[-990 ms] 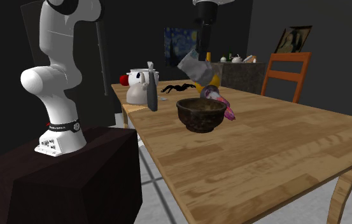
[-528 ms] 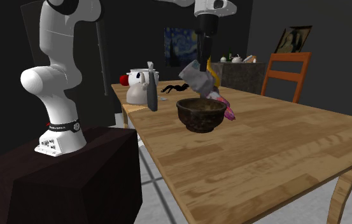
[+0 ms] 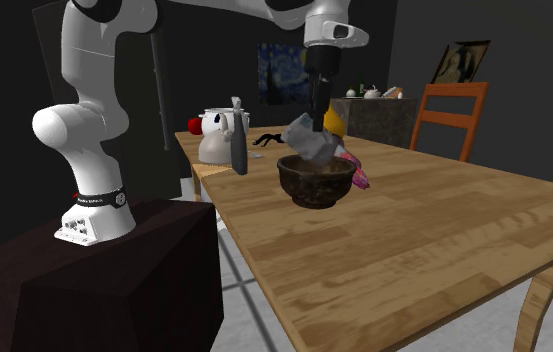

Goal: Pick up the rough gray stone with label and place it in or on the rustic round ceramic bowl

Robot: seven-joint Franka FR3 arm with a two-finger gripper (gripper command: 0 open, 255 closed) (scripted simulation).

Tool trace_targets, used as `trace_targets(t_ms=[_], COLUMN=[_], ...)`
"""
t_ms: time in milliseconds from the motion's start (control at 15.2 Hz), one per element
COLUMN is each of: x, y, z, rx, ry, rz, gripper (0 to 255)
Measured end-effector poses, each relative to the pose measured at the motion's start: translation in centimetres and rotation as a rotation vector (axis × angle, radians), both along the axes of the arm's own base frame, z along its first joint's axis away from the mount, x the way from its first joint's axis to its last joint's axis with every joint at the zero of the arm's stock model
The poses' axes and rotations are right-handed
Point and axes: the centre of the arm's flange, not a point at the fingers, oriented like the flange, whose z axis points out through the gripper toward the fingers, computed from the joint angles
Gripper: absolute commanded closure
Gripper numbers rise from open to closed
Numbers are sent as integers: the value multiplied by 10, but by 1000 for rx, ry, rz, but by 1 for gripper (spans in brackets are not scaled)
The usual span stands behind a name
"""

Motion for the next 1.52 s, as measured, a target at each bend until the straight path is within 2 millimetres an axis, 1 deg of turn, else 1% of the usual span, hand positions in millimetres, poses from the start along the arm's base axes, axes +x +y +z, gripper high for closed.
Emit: trace_targets(t_ms=[66,198,528,594,990,1056,1122,1254,1386,1518], x=[1,1,1,1,1,3,2,3,4,4], y=[1,0,0,0,0,0,1,2,3,3], z=[-7,-13,-16,-16,-15,-10,0,25,33,34], rx=[0,0,0,0,0,0,0,0,0,0], ry=[0,0,0,0,-1,-1,-2,-3,-2,-2], rz=[0,0,0,0,0,0,0,0,0,0], gripper=[255,255,255,0,0,0,0,0,0,0])
